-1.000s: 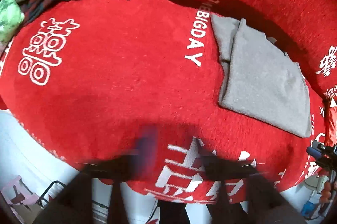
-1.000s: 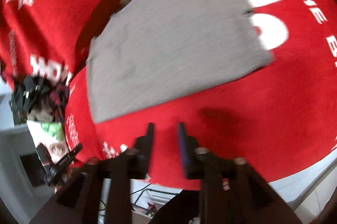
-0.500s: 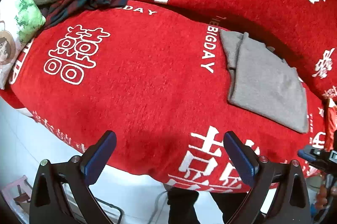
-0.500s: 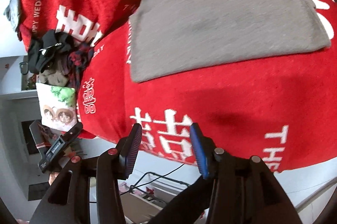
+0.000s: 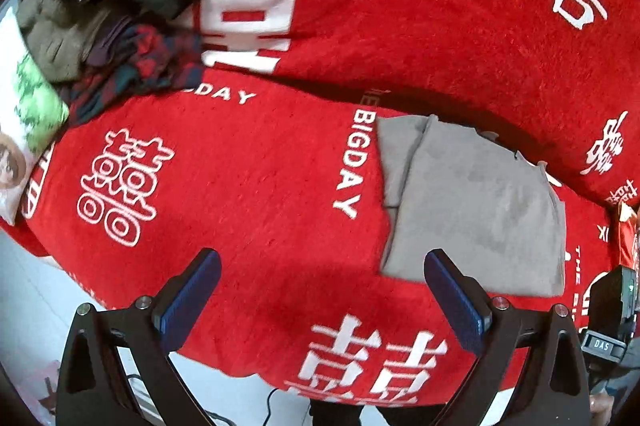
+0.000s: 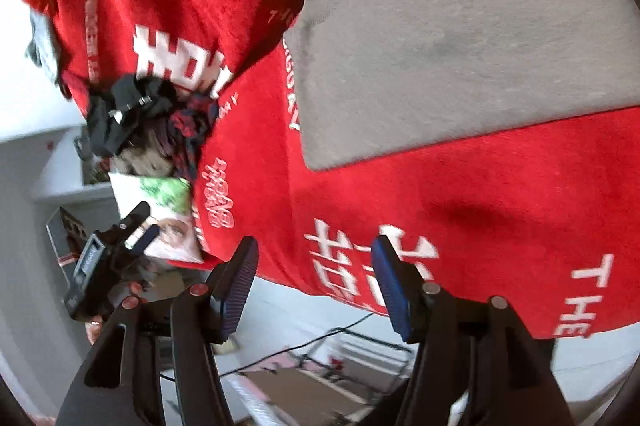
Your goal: Fold small clothes
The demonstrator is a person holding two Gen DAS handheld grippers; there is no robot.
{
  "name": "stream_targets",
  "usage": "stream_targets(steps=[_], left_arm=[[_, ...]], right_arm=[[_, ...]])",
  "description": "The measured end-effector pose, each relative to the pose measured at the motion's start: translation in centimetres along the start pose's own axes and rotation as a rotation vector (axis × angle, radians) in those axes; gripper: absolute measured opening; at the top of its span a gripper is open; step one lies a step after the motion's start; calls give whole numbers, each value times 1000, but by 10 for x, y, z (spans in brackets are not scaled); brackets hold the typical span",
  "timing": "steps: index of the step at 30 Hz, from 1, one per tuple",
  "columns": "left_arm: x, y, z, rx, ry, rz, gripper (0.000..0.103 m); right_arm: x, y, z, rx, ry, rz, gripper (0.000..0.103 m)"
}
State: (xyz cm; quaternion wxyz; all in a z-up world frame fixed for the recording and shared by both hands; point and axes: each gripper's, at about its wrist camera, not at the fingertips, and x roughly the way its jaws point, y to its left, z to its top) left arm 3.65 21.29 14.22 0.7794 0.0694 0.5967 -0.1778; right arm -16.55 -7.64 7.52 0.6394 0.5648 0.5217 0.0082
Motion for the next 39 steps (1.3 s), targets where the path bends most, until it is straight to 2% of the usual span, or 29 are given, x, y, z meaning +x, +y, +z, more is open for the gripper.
stream_targets(steps=[3, 4, 5, 7, 9, 13, 19, 22, 24, 30, 34, 39], left_arm=[[9, -15, 6, -13, 9, -17, 101], [13, -20, 8, -8, 4, -4, 101], [16, -23, 8, -1, -3, 15, 101], [23, -27, 7, 10, -9, 40, 101], [32, -28, 4, 19, -5, 45, 102], [62, -21, 1, 40, 53, 39, 101], [109, 8, 3, 32, 117, 27, 101], [123, 19, 4, 40, 140, 26, 101], [128, 25, 6, 52, 155, 28, 101], [145, 30, 16, 39, 193, 5, 101], [152, 23, 22, 49, 203, -6, 101], [154, 8, 25, 96, 208, -21, 101]], right_arm=[[6, 9, 26, -20, 0, -12, 62], [9, 12, 35, -28, -1, -10, 57], [15, 16, 50, -39, 1, -6, 35], [33, 23, 79, -66, 20, -23, 11], [50, 31, 103, -91, 17, -36, 11], [98, 45, 147, -141, 4, -90, 12], [156, 50, 174, -177, 4, -176, 12], [183, 48, 167, -195, 34, -240, 11], [185, 58, 158, -256, 20, -280, 11], [187, 78, 136, -389, 89, -378, 12], [172, 76, 121, -357, 96, -341, 12], [131, 44, 95, -186, 69, -233, 12]])
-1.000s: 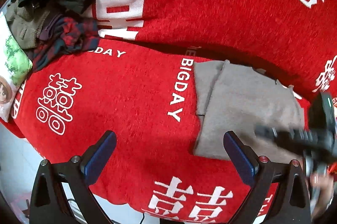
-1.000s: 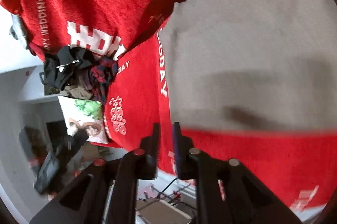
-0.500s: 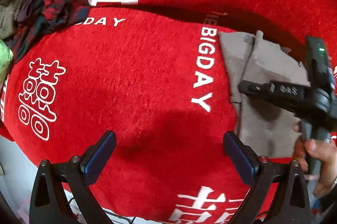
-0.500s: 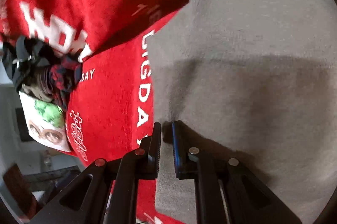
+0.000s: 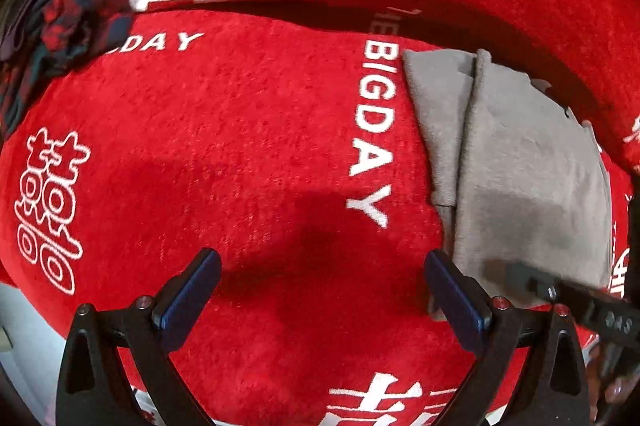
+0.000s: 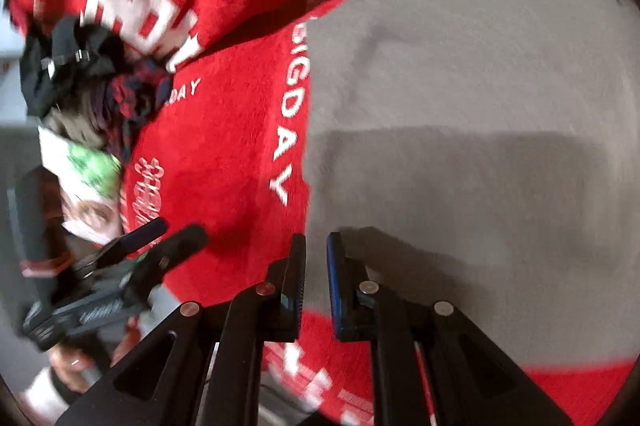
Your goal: Fold small clothes
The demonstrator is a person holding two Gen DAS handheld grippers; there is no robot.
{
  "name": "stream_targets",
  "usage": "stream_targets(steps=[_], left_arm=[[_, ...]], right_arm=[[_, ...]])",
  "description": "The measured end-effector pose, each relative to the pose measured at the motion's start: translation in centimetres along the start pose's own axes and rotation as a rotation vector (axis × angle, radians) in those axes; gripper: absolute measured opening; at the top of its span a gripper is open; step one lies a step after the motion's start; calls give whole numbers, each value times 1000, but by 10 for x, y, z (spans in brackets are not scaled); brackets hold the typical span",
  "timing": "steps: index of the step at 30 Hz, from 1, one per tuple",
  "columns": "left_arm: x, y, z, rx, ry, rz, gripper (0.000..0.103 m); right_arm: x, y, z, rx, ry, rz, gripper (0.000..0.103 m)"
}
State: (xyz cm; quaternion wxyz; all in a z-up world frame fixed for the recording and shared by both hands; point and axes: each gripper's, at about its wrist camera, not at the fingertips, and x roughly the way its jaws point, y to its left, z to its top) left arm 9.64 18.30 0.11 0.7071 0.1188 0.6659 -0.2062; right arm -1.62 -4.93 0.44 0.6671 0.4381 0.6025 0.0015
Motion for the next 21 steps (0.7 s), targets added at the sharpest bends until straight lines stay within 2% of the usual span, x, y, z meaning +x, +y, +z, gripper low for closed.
stream_targets(steps=[3, 7, 16, 21], left_arm=[[3, -7, 1, 11, 12, -6, 101], [8, -18, 1, 24, 29, -10, 102], [18, -44, -2, 81, 61, -13, 101], [26, -43, -3, 58, 83, -38, 101]], right_arm=[[-15, -25, -26, 104, -8, 38, 13], [-27, -57, -58, 243, -26, 82, 38], [-35, -106, -95, 488, -119, 206, 38], [-32, -117, -101, 581, -175, 266, 39]])
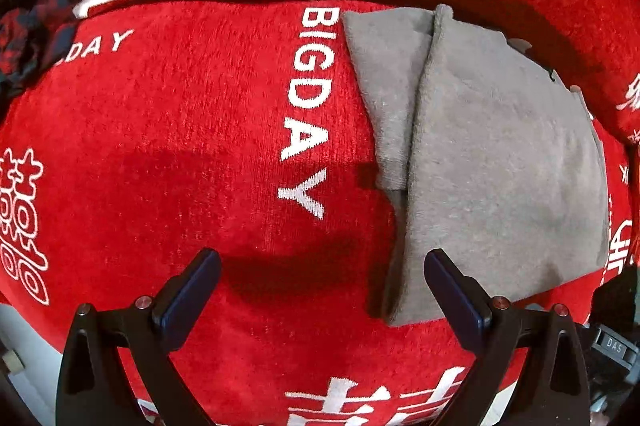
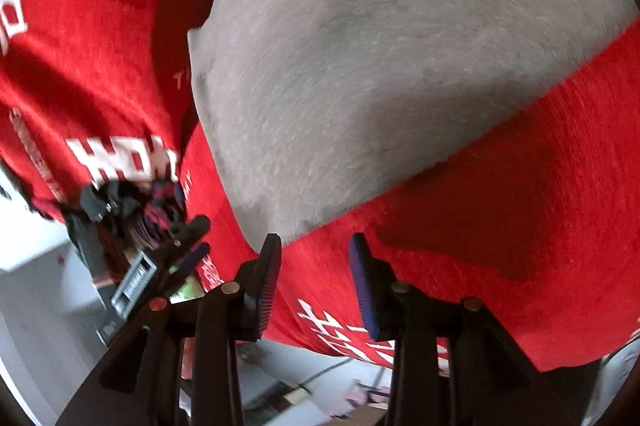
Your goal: Fold small clothes
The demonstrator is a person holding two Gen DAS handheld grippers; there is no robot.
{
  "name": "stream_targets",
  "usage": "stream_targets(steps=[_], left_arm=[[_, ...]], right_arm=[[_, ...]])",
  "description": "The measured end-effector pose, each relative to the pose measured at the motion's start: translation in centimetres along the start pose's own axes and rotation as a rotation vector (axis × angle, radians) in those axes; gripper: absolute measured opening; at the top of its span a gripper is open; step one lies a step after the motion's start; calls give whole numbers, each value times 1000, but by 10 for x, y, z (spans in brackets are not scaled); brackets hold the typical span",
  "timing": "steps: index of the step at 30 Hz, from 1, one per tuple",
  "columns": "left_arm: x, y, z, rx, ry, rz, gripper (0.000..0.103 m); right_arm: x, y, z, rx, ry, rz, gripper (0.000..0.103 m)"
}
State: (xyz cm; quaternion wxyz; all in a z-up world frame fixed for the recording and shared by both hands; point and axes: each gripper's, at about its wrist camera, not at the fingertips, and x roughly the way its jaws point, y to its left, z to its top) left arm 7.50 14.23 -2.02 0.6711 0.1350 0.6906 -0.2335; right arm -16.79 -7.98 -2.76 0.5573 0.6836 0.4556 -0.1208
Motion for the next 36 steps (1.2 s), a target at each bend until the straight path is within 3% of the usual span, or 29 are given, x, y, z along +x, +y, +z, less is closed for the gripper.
stream_targets(steps=[7, 15, 16, 17, 21, 24, 27, 28, 29, 31, 36], left_arm=[[12, 12, 3, -78, 34, -129, 101], [32, 14, 13, -129, 96, -402, 101], [35, 13, 15, -134, 109, -436, 101], [38, 12, 18, -144, 120, -470, 101], [46, 5, 32, -169, 151, -565, 101], [42, 3, 40, -176, 123, -540, 101], [37, 2, 42, -159, 116, -513, 101], [37, 2, 43, -150, 117, -497, 101], [36, 3, 43, -135, 115, -475, 101], [33, 6, 43, -112, 108, -448, 101], [39, 17, 43, -123, 118, -441, 101]], right_arm=[[5, -20, 1, 148, -88, 135, 40], [24, -21, 18, 290, -155, 298, 43], [26, -20, 20, 296, -149, 306, 36], [27, -18, 24, 297, -144, 326, 8], [14, -6, 31, 268, -144, 421, 5], [0, 8, 31, 175, -125, 393, 5], [0, 15, 23, 69, -70, 218, 12], [1, 12, 19, 50, -62, 169, 21], [1, 7, 14, 35, -66, 119, 46], [-3, -7, 7, 42, -103, 65, 71], [-17, -40, 7, 202, -249, 201, 71]])
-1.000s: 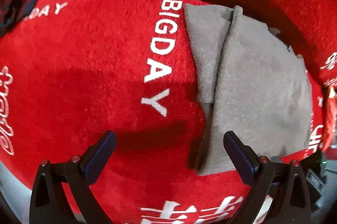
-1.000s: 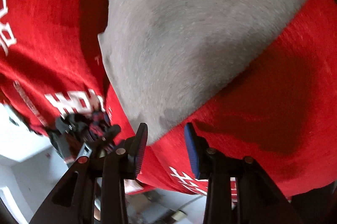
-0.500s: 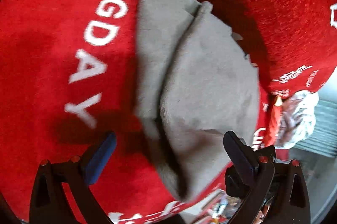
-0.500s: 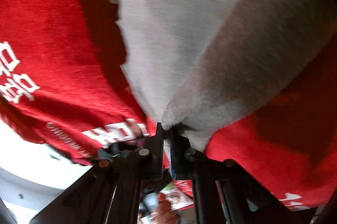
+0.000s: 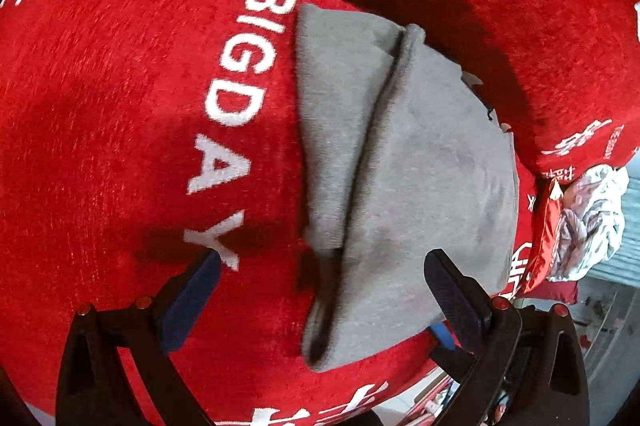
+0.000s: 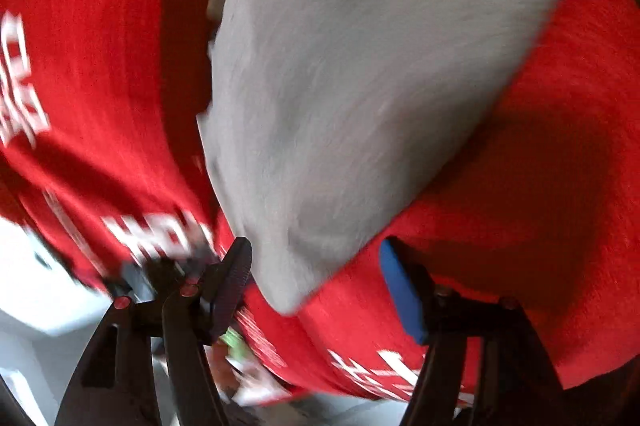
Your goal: Fold small clothes
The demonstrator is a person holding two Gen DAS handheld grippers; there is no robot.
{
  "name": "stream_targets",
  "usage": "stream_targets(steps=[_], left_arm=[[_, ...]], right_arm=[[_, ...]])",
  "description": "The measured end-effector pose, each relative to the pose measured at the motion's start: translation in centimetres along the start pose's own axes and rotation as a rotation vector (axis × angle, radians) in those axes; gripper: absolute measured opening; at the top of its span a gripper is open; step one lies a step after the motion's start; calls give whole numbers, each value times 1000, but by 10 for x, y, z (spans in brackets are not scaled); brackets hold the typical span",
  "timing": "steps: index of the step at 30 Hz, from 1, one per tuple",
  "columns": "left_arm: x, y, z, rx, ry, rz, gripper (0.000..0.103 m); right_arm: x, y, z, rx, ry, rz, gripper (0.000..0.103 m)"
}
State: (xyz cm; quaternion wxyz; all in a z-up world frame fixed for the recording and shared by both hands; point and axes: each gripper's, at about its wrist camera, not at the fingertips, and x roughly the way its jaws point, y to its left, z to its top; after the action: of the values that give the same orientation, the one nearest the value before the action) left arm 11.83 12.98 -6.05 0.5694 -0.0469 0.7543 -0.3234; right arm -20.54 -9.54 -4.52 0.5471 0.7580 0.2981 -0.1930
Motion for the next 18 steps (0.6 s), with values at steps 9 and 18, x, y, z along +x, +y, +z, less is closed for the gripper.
stream_targets(steps=[9, 18], left_arm=[[0, 9, 2, -41, 16, -93, 102], [24, -26, 24, -41, 41, -270, 102]], right_arm=[[73, 27, -15, 29, 97, 58, 27], [48, 60, -8, -2, 123, 253, 8]])
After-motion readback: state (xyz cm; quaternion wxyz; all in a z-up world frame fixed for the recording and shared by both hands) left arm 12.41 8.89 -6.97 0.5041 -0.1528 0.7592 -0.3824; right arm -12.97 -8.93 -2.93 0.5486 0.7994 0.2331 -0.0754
